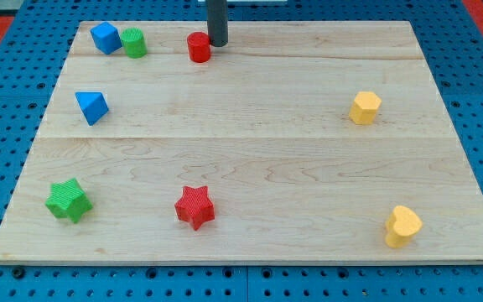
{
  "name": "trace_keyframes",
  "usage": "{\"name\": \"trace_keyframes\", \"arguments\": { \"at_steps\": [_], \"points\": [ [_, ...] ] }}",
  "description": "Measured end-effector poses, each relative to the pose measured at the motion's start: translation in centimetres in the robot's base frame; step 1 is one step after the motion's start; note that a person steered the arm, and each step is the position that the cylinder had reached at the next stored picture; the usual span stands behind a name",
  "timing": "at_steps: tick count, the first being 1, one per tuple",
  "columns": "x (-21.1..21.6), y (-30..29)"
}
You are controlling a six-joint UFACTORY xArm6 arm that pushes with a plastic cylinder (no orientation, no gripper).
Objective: Push the red circle right beside the green circle
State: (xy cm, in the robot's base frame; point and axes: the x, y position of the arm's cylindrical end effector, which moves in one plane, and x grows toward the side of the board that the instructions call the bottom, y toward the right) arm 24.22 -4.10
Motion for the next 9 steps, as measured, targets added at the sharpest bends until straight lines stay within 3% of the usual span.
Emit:
{"name": "trace_keyframes", "arguments": {
  "at_steps": [3,4,7,9],
  "points": [
    [8.7,-6.1],
    [8.8,-9.4],
    [4.7,-5.8],
    [1.3,-7.4]
  ]
}}
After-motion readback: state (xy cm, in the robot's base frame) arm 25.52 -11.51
